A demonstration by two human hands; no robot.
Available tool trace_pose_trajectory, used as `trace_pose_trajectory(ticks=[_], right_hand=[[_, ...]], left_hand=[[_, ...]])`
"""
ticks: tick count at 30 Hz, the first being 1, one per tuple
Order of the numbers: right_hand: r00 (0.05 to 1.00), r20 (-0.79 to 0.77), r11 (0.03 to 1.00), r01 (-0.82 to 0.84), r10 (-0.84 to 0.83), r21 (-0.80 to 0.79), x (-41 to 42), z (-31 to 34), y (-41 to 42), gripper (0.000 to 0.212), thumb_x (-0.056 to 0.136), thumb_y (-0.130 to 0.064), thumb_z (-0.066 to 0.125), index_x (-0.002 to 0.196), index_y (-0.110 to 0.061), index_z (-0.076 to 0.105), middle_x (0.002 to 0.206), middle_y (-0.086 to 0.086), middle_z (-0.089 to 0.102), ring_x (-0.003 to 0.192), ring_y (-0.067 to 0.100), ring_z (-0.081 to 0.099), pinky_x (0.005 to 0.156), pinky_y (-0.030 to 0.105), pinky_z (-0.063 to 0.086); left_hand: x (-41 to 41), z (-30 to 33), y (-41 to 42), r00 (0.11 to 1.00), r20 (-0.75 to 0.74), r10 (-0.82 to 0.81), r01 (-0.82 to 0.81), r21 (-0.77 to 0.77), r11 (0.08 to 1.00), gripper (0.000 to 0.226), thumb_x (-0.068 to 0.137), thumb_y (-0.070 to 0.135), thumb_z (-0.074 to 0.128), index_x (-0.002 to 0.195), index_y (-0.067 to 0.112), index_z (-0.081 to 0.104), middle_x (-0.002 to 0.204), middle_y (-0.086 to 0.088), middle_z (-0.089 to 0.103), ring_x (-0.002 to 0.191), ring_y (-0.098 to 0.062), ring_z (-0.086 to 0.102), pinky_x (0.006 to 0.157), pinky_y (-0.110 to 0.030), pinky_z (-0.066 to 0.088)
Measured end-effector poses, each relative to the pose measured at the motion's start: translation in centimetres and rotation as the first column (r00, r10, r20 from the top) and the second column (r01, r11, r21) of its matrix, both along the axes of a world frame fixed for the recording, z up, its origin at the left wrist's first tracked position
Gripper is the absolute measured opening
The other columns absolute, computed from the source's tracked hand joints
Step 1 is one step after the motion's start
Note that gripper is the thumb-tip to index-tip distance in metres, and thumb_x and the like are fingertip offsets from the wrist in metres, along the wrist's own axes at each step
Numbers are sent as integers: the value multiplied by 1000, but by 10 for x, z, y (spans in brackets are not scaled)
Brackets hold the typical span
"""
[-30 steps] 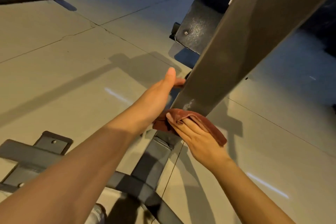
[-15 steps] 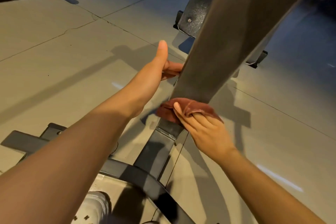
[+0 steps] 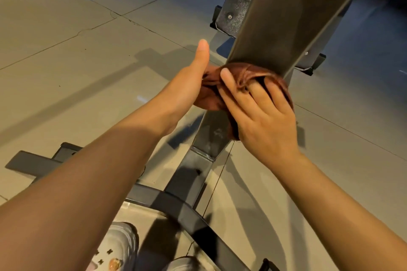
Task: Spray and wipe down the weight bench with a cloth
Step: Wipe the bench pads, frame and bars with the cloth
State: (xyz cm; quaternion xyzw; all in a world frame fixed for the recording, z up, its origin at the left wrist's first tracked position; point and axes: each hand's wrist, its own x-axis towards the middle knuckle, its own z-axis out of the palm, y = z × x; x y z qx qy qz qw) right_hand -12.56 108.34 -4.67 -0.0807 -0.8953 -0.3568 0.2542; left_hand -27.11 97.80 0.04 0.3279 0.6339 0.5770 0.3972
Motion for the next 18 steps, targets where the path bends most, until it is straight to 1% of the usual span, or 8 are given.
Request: trace_pose_trajectory(ticks=[3, 5, 8, 10, 12, 13, 15, 18], right_hand=[[990, 140, 999, 2, -7, 38, 4, -24, 10, 64, 91, -7, 58, 150, -12, 34, 156, 6, 32, 136, 27, 31, 119, 35, 10], [940, 340, 1000, 26, -26, 5, 8, -56, 11, 74, 82, -1, 60, 150, -11, 33, 156, 6, 32, 140, 25, 28, 120, 37, 9], [823, 567, 990, 105, -33, -96, 10, -105, -2, 81, 71, -7, 73, 144, -10, 38, 150, 5, 42, 140, 22, 38, 118, 37, 20], [734, 678, 989, 127, -40, -78, 12, -127, -11, 82, 82, -16, 69, 146, -10, 17, 158, 5, 19, 146, 18, 21, 117, 38, 2], [628, 778, 991, 114, -22, -64, 10, -128, -16, 71, 100, -12, 43, 141, -5, -14, 150, 3, -22, 148, 20, -8, 103, 40, -23], [575, 818, 992, 119, -33, -43, 9, -123, -16, 66, 102, -9, 37, 139, -3, -18, 147, 0, -26, 148, 20, -11, 99, 40, -26], [516, 854, 986, 165, -65, -25, 11, -104, -18, 64, 102, -7, 36, 147, -6, -9, 158, -1, -15, 149, 21, -9, 101, 37, -23], [646, 762, 991, 127, -47, -47, 19, -73, -12, 65, 92, -10, 60, 147, -7, 25, 159, 6, 24, 148, 21, 17, 113, 38, -8]], left_hand=[[3, 4, -3, 999, -32, -29, 28, -7, 1000, 62, 101, 54, 8, 86, 33, 64, 73, 23, 69, 66, 15, 61, 55, 1, 41], [3, 4, -4, 997, -60, -51, 51, -13, 999, 59, 100, 54, 6, 92, 36, 61, 91, 23, 64, 78, 16, 56, 65, -1, 35], [0, 3, -7, 997, -38, -64, 63, -22, 998, 56, 101, 53, 6, 106, 36, 59, 106, 20, 58, 90, 12, 52, 73, -2, 25], [2, 1, -8, 996, -33, -85, 84, -36, 996, 58, 101, 51, 6, 123, 32, 57, 110, 21, 53, 96, 9, 50, 74, 0, 25], [2, -1, -10, 995, -35, -93, 92, -37, 995, 59, 102, 48, 8, 132, 27, 54, 113, 21, 51, 104, 7, 47, 73, 2, 27], [2, -1, -11, 996, -34, -88, 87, -32, 996, 58, 103, 47, 9, 133, 26, 54, 114, 20, 52, 103, 7, 49, 73, 2, 29], [2, -1, -11, 996, -31, -81, 80, -24, 997, 58, 104, 46, 9, 133, 25, 55, 116, 19, 54, 96, 11, 52, 79, -1, 30], [2, -2, -14, 997, -18, -73, 73, -4, 997, 57, 104, 44, 10, 133, 24, 54, 120, 19, 55, 101, 9, 51, 92, -11, 30]])
